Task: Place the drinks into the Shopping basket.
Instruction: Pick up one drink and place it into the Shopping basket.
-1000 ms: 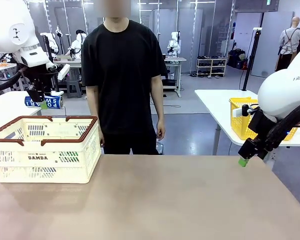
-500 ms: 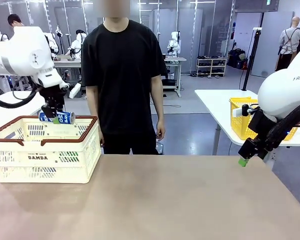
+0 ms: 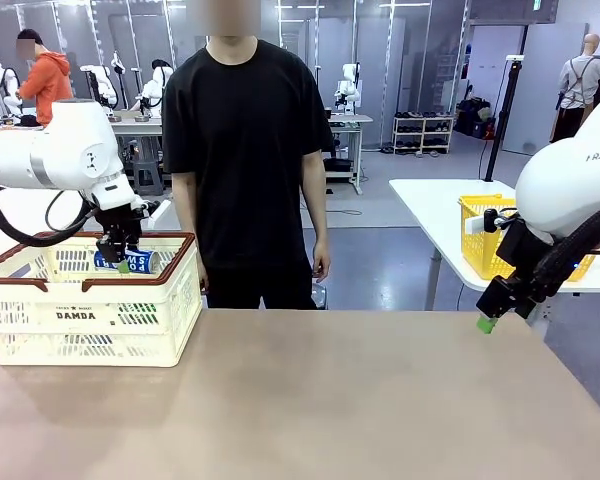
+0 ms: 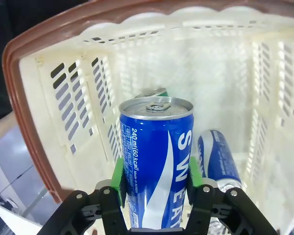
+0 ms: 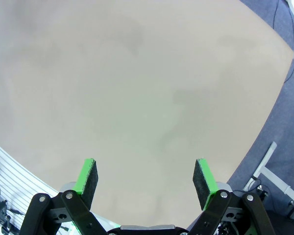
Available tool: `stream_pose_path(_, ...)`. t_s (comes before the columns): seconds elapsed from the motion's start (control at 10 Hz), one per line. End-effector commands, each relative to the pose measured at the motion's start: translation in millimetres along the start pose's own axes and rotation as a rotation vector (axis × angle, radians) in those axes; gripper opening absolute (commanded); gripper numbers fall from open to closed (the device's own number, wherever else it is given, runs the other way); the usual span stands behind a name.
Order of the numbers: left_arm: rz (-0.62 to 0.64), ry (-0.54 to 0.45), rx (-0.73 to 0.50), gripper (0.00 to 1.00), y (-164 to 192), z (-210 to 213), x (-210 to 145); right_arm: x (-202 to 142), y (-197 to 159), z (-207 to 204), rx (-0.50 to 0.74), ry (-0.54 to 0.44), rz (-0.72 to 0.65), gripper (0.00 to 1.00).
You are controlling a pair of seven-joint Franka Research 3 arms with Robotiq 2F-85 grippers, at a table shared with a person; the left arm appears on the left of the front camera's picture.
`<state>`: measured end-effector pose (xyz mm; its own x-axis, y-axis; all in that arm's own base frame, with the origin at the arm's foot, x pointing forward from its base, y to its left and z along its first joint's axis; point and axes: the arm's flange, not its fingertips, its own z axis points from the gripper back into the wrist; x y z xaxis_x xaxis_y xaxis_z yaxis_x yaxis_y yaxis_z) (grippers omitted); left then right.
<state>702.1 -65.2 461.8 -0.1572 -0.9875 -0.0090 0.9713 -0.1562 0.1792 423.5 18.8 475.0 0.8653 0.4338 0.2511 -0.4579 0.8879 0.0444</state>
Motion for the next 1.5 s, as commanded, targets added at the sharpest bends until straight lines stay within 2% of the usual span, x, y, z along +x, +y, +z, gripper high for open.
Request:
stream_pose_path(0.0,-0.073,0.004,0.042,0.57,10,-2,-6,0,-1,2,0.002,0.004,0.011,0.97)
stream_pose_path(0.2,-0.095,-0.007,0.027,0.57,15,-18,-8,0,-1,2,0.002,0.004,0.011,0.97)
stream_pose_path(0.4,-0.057,-0.013,-0.015,0.57,20,-34,-11,0,-1,2,0.002,0.004,0.011,0.97)
stream_pose_path(0.8,-0.065,-0.004,-0.014,0.57,7,-35,-6,0,-1,2,0.002,0.004,0.011,0.97)
stream_pose_path(1.4,-0.054,-0.044,-0.022,0.57,8,-87,-15,0,-1,2,0.002,0.004,0.011,0.97)
